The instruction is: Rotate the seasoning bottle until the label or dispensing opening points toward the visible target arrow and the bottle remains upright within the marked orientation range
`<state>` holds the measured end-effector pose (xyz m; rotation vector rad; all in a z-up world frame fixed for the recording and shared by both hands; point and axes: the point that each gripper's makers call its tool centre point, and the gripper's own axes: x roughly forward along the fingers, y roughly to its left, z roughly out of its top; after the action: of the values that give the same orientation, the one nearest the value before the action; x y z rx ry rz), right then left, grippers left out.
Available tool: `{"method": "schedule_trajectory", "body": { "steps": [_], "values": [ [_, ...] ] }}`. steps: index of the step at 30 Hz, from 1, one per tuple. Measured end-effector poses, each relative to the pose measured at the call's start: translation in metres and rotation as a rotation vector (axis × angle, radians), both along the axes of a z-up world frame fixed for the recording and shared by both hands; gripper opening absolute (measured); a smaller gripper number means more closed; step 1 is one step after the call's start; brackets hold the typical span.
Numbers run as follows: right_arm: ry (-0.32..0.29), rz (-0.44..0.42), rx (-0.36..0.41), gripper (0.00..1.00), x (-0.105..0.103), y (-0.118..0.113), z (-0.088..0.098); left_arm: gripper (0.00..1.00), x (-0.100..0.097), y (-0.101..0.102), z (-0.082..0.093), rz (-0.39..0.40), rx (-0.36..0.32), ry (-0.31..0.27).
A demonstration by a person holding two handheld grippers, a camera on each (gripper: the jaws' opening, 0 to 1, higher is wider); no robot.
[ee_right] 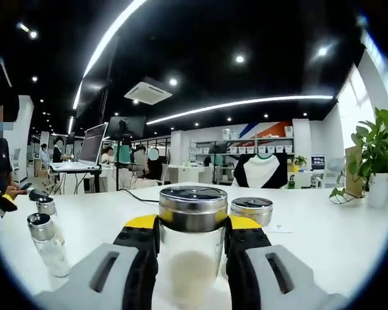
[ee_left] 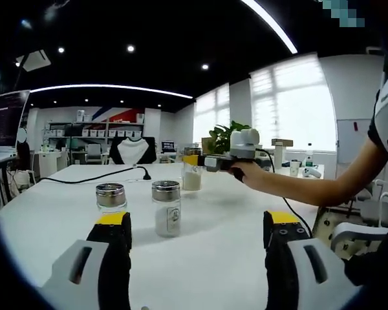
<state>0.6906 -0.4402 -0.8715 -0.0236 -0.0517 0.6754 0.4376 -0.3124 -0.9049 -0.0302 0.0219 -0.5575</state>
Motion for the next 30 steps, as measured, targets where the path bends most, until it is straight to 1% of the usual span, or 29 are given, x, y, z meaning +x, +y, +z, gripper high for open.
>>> {"method": "schedule_trajectory", "body": {
  "steps": [3, 8, 11, 14, 17, 20, 24, 30],
  "values": [
    [0.038, -0.004, 0.008, 0.37, -0.006, -0.007, -0.005, 0.89, -0.002, -0.002, 0.001, -0.001, 0.003, -0.001],
    [0.031, -0.017, -0.013, 0.37, -0.015, -0.016, -0.011, 0.88, -0.006, -0.008, 0.002, -0.007, 0.005, 0.001],
    [0.036, -0.018, -0.008, 0.37, -0.019, -0.023, -0.012, 0.88, -0.007, -0.015, 0.003, -0.016, 0.004, -0.001],
    [0.045, -0.010, -0.011, 0.37, -0.026, -0.027, -0.012, 0.87, -0.008, -0.021, 0.003, -0.024, 0.008, 0.002],
    [0.028, -0.002, -0.028, 0.37, -0.035, -0.028, -0.011, 0.79, -0.009, -0.028, 0.006, -0.046, 0.008, -0.007],
    [0.014, 0.009, -0.038, 0.37, -0.045, -0.028, -0.009, 0.80, -0.010, -0.037, 0.010, -0.059, -0.002, -0.016],
    [0.018, 0.026, -0.025, 0.37, -0.056, -0.031, -0.005, 0.79, -0.012, -0.046, 0.012, -0.079, -0.003, -0.022],
    [0.016, 0.039, -0.017, 0.37, -0.073, -0.040, 0.000, 0.81, -0.011, -0.056, 0.006, -0.095, 0.017, -0.003]
  ]
}}
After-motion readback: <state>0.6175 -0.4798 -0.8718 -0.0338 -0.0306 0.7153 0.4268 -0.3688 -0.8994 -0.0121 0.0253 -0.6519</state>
